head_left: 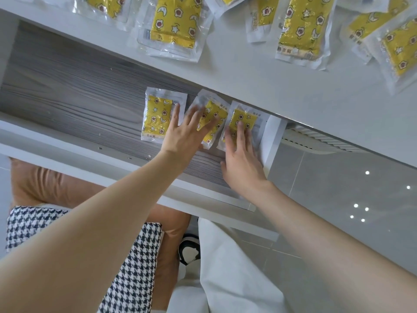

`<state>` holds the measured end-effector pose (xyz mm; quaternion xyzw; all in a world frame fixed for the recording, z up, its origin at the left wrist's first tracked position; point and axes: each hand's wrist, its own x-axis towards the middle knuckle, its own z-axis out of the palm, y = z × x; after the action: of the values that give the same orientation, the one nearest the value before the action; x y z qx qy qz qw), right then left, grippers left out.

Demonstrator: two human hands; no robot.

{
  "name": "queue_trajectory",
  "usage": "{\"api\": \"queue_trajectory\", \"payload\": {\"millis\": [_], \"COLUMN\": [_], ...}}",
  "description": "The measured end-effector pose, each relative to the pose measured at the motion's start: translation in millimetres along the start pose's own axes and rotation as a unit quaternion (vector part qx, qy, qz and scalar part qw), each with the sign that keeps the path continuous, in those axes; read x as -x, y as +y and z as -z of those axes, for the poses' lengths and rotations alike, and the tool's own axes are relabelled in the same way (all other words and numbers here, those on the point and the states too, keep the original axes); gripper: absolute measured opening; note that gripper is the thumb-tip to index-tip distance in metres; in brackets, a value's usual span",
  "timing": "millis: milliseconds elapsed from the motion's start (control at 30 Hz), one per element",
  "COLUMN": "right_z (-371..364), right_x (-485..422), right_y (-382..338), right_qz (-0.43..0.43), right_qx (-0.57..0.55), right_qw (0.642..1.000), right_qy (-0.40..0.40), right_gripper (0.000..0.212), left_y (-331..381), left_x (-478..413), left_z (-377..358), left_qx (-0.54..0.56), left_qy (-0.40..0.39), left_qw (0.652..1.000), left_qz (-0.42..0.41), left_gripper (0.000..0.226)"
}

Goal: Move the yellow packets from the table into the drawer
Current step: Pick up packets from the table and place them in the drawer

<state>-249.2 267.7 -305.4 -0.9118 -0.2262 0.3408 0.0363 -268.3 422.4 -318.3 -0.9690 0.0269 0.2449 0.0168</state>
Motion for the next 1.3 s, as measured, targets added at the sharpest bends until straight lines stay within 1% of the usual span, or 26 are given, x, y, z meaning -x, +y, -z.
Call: {"api": "queue_trajectory", "payload": {"millis": [100, 200, 333, 400, 500, 567, 633, 700, 733, 767, 800, 867, 967, 1067, 1133, 1200, 1300], "right_z": [0, 0, 0, 1, 3, 4, 8, 11, 13, 14, 15, 15, 13, 10, 11, 10, 10], "right_x": [-1, -1, -1, -1, 3, 6, 8, 8, 7, 6, 4, 0, -4, -6, -7, -7, -8], "right_y": [2, 3, 3, 4, 3, 2, -1, -6, -9, -11, -15, -17, -14, -11, -11, -10, -10], "right_qz": [0.001, 0.005, 0.007, 0.007, 0.012, 0.018, 0.033, 0.051, 0.056, 0.059, 0.062, 0.064, 0.063, 0.071, 0.072, 0.069, 0.064], "right_qx": [0.011, 0.014, 0.015, 0.009, -0.003, 0.002, 0.005, 0.001, -0.002, -0.005, -0.01, -0.011, -0.008, 0.003, 0.002, 0.0, -0.004], "right_qw": [1.0, 1.0, 1.0, 1.0, 1.0, 0.999, 0.999, 0.999, 0.998, 0.998, 0.998, 0.998, 0.997, 0.997, 0.997, 0.997, 0.998], "right_qy": [-0.002, 0.0, 0.008, 0.011, 0.027, 0.036, 0.035, 0.018, 0.007, -0.002, -0.008, -0.02, -0.035, -0.03, -0.028, -0.03, -0.028], "right_gripper": [0.084, 0.084, 0.083, 0.079, 0.078, 0.078, 0.079, 0.079, 0.078, 0.077, 0.074, 0.07, 0.069, 0.07, 0.069, 0.067, 0.066], "left_y": [10, 19, 22, 23, 18, 9, 0, -6, -9, -12, -15, -21, -30, -34, -34, -32, -33], "left_x": [-1, -4, -7, -9, -3, 8, 20, 30, 33, 34, 35, 35, 31, 20, 15, 14, 18], "left_z": [-1, -2, -4, -3, 1, 4, 4, 4, 3, 2, 0, -4, -5, 2, 4, 3, -1], "left_qx": [0.032, 0.05, 0.054, 0.064, 0.086, 0.112, 0.168, 0.259, 0.307, 0.342, 0.359, 0.352, 0.345, 0.353, 0.367, 0.375, 0.358], "left_qy": [0.012, 0.017, 0.031, 0.03, 0.032, 0.043, 0.041, 0.005, -0.024, -0.06, -0.091, -0.121, -0.107, -0.096, -0.098, -0.098, -0.076], "left_qw": [0.999, 0.997, 0.995, 0.994, 0.994, 0.99, 0.972, 0.929, 0.902, 0.88, 0.871, 0.88, 0.895, 0.896, 0.89, 0.887, 0.897], "left_qz": [0.032, 0.055, 0.077, 0.08, 0.055, 0.074, 0.157, 0.265, 0.304, 0.323, 0.324, 0.296, 0.263, 0.251, 0.253, 0.253, 0.247], "left_gripper": [0.089, 0.084, 0.084, 0.088, 0.091, 0.093, 0.087, 0.075, 0.07, 0.068, 0.068, 0.069, 0.067, 0.066, 0.067, 0.069, 0.081]}}
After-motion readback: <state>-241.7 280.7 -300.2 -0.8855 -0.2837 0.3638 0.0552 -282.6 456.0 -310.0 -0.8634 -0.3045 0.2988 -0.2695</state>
